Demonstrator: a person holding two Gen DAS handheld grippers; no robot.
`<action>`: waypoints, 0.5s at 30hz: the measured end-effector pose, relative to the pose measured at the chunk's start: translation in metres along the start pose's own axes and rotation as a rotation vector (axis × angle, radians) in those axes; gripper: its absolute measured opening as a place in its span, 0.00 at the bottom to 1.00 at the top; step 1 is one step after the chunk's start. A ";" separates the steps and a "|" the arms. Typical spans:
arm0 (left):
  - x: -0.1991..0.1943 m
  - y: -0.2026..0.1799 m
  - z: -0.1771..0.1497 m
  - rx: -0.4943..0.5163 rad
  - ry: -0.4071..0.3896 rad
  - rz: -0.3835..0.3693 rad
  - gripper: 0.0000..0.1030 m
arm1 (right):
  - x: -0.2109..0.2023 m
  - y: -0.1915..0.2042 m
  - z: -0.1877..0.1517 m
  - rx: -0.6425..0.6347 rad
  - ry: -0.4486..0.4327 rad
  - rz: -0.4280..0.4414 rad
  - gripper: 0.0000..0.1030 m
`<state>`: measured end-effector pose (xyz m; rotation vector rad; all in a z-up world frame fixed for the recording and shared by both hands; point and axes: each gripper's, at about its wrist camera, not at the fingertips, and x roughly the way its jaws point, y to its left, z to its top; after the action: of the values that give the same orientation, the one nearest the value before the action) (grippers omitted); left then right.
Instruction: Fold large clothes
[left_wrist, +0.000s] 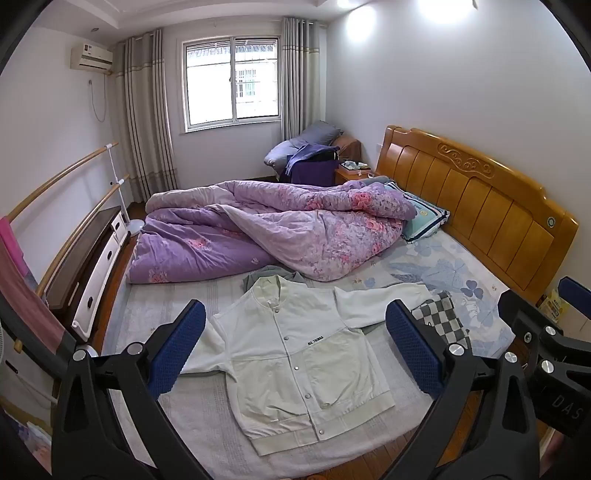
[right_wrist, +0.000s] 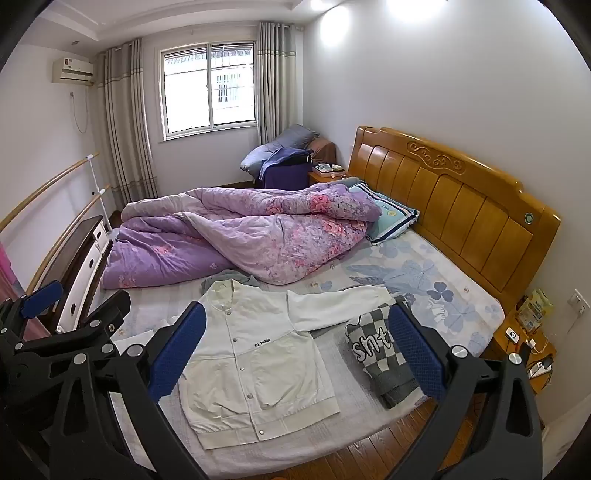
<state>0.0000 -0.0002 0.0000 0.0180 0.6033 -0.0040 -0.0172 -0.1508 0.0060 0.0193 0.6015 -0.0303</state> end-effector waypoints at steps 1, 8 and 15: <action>0.000 0.000 0.000 -0.002 0.001 -0.001 0.95 | 0.000 0.000 0.000 -0.001 0.000 -0.001 0.93; 0.000 0.000 0.000 -0.004 -0.001 -0.004 0.95 | 0.000 0.001 0.000 -0.004 -0.001 -0.003 0.93; 0.000 -0.001 -0.001 -0.002 -0.001 0.001 0.95 | 0.001 0.001 0.000 -0.006 0.000 -0.004 0.93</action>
<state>-0.0002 -0.0015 -0.0009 0.0158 0.6018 -0.0026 -0.0165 -0.1498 0.0058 0.0124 0.6013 -0.0325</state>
